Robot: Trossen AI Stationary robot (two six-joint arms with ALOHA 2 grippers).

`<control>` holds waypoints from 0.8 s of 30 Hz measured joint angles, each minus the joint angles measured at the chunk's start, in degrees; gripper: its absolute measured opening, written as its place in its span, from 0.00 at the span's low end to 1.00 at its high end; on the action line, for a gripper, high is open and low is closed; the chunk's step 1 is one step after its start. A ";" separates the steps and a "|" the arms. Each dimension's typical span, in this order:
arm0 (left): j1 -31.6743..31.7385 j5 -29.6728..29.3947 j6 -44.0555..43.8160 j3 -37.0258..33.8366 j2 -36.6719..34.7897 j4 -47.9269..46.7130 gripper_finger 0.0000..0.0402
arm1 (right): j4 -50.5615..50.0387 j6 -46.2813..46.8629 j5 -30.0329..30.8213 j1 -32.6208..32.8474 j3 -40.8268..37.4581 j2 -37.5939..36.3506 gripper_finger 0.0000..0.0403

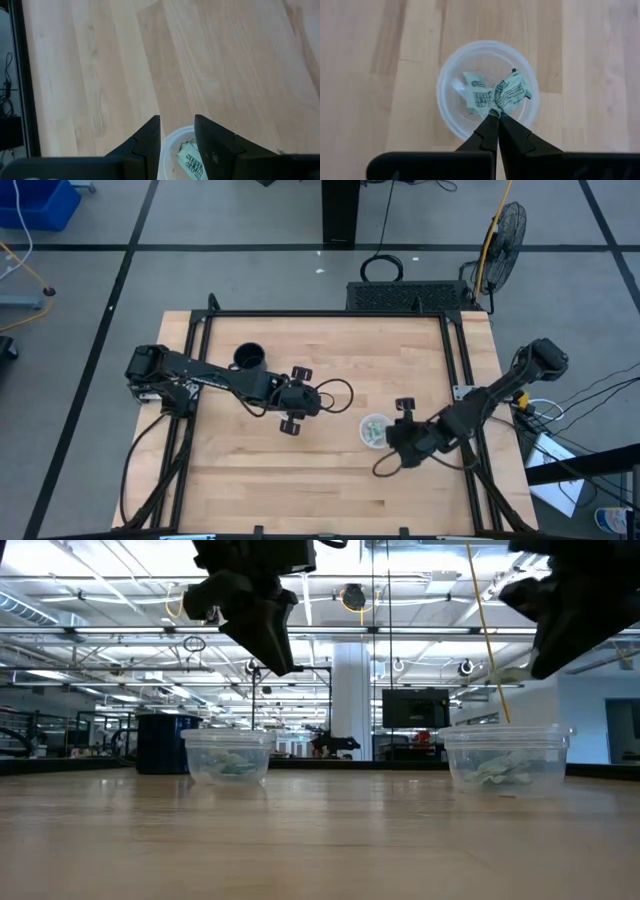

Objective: Pick and place Stevia / Truvia into bins
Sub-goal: Put the green stevia packet into the right transparent container

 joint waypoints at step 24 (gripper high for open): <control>0.00 0.01 -0.07 0.00 0.00 -0.01 0.32 | 8.08 -8.84 -13.77 -11.77 -5.90 2.49 0.01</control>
